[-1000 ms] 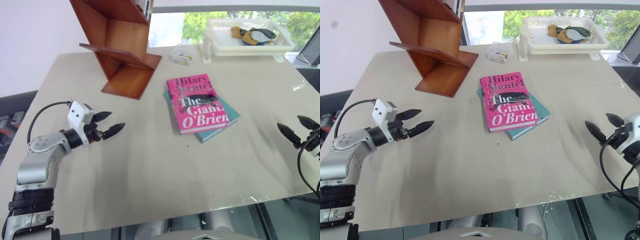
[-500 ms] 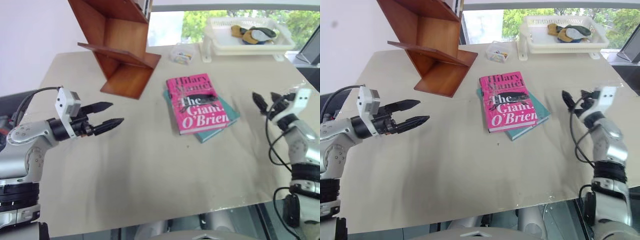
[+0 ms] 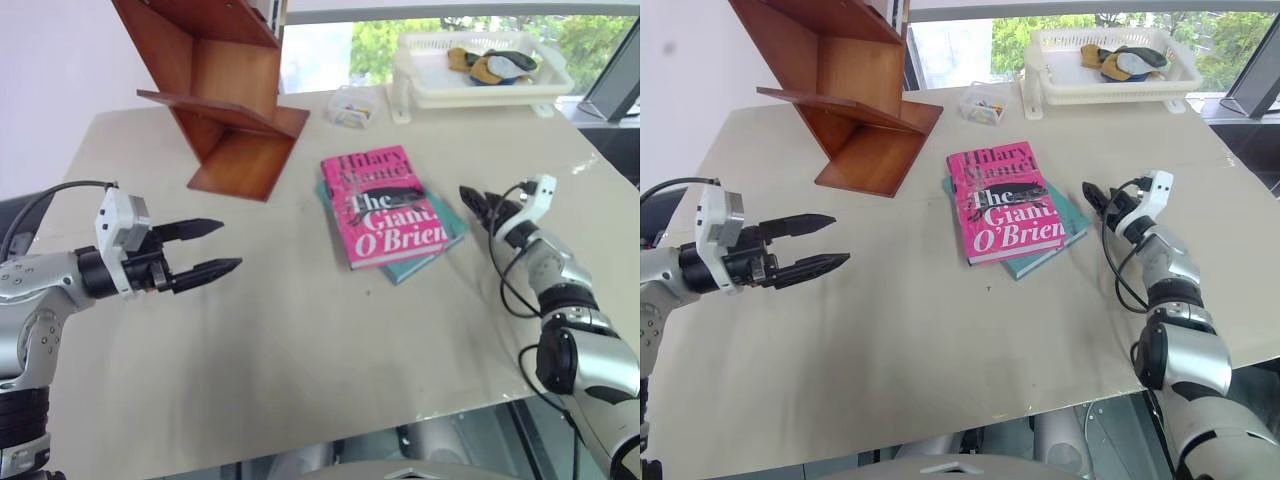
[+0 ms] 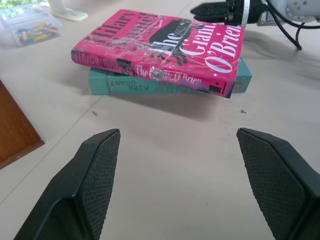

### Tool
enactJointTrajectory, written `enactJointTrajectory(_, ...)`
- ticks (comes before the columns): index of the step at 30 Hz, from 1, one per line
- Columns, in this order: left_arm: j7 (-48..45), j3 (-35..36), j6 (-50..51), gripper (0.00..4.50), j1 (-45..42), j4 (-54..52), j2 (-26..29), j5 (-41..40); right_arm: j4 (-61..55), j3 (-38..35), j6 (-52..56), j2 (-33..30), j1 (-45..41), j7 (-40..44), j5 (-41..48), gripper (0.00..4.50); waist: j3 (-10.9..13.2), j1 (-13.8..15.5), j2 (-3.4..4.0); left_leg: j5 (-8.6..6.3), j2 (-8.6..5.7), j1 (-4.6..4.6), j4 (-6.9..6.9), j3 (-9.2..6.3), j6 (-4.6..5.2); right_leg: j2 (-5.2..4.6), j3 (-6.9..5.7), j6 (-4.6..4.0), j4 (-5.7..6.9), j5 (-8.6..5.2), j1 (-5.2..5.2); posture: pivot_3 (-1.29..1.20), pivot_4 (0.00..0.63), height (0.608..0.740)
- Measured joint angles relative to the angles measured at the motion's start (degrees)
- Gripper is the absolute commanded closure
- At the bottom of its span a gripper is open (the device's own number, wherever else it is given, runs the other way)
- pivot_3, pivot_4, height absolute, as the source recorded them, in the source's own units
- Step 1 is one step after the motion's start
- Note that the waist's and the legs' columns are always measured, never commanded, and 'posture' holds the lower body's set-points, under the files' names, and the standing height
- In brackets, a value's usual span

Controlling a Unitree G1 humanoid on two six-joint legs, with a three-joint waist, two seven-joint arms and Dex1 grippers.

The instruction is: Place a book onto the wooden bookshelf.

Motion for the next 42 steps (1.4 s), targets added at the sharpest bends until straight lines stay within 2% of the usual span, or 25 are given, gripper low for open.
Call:
enactJointTrajectory(7, 0.74, 1.71, 0.01, 0.58, 1.88, -0.24, 0.13, 0.05, 1.97, 2.47, -0.78, 1.85, -2.43, 6.42, -2.5, 0.0, 0.0, 0.21, 0.0, 0.0, -0.02, -0.03, -0.04, -0.04, 0.0, -0.02, -0.04, 0.0, -0.01, 0.0, -0.01, 0.0, 0.15, 0.74)
enactJointTrajectory(20, 1.53, 1.66, -0.36, 0.58, 1.65, -0.98, 0.36, 0.69, -0.9, 6.57, -2.85, 1.3, -1.04, 9.45, -6.99, 0.0, -0.03, 0.0, -0.03, 0.0, 0.0, 0.01, -0.03, -0.03, -0.01, -0.01, -0.04, -0.01, 0.01, 0.01, 0.0, 0.0, 0.15, 0.74)
enactJointTrajectory(28, 2.09, 1.53, -0.64, 0.58, 1.58, -0.97, 0.35, 1.24, -7.42, 6.85, -1.08, 0.52, 2.84, 10.06, -6.98, 0.0, -0.05, 0.28, -0.06, 0.0, 0.0, 0.01, -0.02, -0.04, -0.01, -0.01, -0.05, -0.02, 0.02, 0.01, 0.01, 0.0, 0.15, 0.74)
enactJointTrajectory(42, 2.57, 1.03, -1.0, 0.58, 0.76, -0.86, 0.34, 2.16, -23.31, 5.8, 11.88, 0.35, 14.05, 9.85, -0.89, 0.0, -0.03, 0.41, -0.03, 0.0, 0.0, -0.02, -0.02, -0.04, -0.01, -0.01, -0.04, -0.02, 0.0, 0.01, -0.01, 0.0, 0.15, 0.74)
